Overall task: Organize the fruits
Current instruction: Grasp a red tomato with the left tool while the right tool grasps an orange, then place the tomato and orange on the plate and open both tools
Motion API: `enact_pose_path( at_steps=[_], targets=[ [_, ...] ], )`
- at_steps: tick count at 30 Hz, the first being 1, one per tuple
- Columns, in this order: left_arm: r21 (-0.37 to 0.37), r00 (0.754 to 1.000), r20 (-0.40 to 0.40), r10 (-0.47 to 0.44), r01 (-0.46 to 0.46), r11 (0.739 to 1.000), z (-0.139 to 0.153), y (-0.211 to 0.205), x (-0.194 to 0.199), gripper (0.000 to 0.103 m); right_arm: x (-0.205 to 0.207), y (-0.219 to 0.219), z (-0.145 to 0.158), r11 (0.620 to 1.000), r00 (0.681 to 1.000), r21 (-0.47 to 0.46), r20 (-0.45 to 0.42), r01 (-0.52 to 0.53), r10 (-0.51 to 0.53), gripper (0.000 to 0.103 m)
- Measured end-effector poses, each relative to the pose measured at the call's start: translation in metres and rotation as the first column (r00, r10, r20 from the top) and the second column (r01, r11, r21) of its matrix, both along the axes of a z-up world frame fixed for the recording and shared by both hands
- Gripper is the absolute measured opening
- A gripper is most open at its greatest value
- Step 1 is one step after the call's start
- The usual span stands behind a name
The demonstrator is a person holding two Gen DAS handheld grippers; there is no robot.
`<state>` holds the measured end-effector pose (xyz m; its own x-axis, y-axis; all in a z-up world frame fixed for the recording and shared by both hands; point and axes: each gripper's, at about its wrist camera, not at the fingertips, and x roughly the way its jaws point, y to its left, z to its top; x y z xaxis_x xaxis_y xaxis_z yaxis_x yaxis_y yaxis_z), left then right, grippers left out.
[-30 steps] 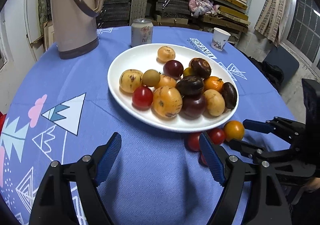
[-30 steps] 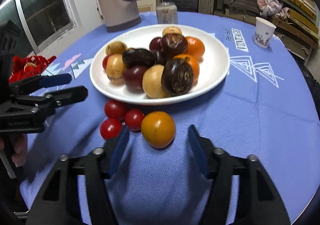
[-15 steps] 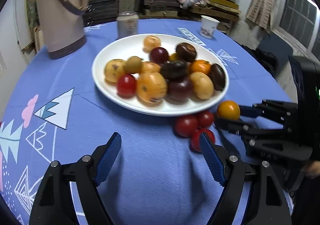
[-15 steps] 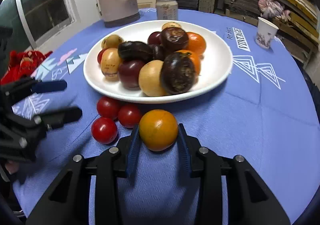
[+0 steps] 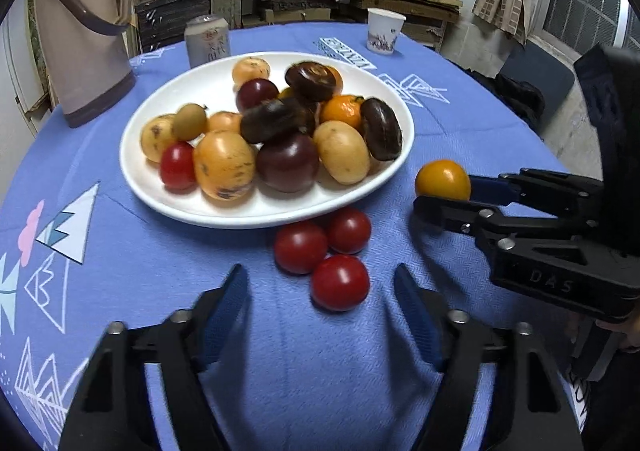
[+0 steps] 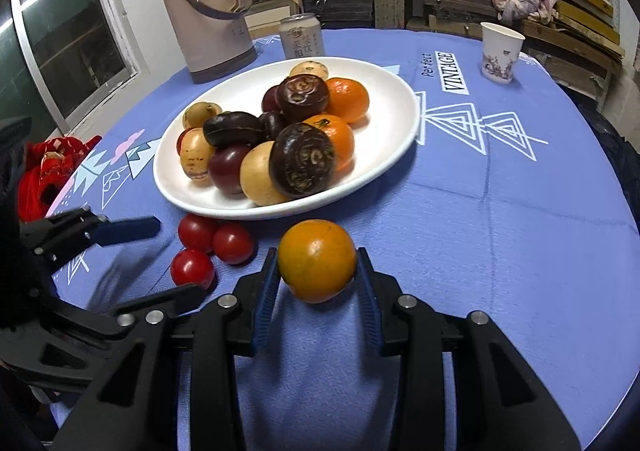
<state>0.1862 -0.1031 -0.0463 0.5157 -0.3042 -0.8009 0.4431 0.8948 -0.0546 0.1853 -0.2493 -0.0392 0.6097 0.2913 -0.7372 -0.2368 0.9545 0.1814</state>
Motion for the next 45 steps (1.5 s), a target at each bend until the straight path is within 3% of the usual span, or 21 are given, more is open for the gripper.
enact_pose_path(
  at_steps=[2,13,16,30,38,45],
  targets=[
    [-0.007,0.999,-0.033,-0.003,0.003,1.0,-0.006,-0.002,0.004,0.048,-0.001,-0.001,0.002,1.0,1.0,0.004,0.006,0.003,-0.003,0.037],
    [-0.014,0.999,-0.025,0.02,-0.02,1.0,-0.009,-0.001,0.003,0.043,-0.005,0.002,0.003,1.0,1.0,0.0,0.012,-0.012,0.012,0.037],
    [-0.048,0.999,-0.042,0.0,-0.002,0.999,-0.008,0.005,-0.002,0.03,-0.005,0.002,0.003,1.0,1.0,-0.003,0.013,-0.008,0.008,0.037],
    [-0.065,0.999,-0.034,0.042,-0.044,0.997,-0.002,0.026,-0.012,0.03,-0.013,0.004,0.005,1.0,0.999,0.004,0.028,-0.022,0.022,0.037],
    [-0.074,0.998,0.028,0.055,-0.053,0.996,0.023,0.043,-0.024,0.03,-0.021,0.004,0.009,0.999,0.998,0.03,0.055,-0.039,0.037,0.037],
    [-0.073,0.995,0.07,0.068,-0.063,0.995,0.042,0.057,-0.022,0.03,-0.035,0.013,0.031,0.998,0.993,0.029,0.11,-0.05,0.046,0.037]
  ],
)
